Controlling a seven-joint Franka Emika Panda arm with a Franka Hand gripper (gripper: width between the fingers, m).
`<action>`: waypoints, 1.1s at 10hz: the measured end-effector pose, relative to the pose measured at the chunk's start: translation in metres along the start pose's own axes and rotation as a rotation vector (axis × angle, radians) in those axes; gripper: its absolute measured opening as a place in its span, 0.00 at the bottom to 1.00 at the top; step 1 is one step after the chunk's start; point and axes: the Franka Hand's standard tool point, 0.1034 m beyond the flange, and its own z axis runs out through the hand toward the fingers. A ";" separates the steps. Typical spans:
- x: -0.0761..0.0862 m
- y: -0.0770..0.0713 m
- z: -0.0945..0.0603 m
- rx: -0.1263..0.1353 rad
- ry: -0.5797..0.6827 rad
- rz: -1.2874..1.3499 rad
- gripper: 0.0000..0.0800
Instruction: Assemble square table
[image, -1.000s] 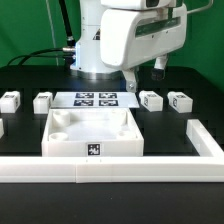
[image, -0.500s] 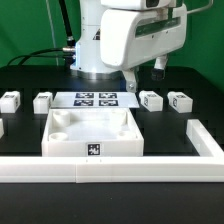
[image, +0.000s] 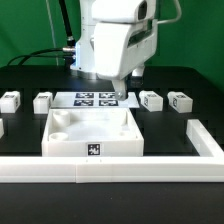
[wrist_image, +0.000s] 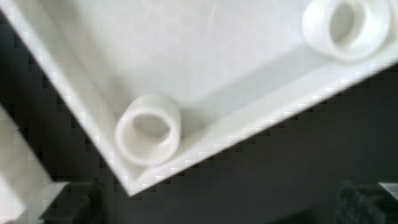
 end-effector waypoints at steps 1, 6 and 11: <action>-0.008 -0.004 0.007 0.008 -0.002 -0.044 0.81; -0.011 -0.003 0.009 -0.021 0.013 -0.151 0.81; -0.038 -0.017 0.019 -0.007 0.008 -0.297 0.81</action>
Offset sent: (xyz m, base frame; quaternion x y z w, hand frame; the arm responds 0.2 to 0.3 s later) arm 0.0000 0.0000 0.0000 0.0000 0.0000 0.0000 1.0000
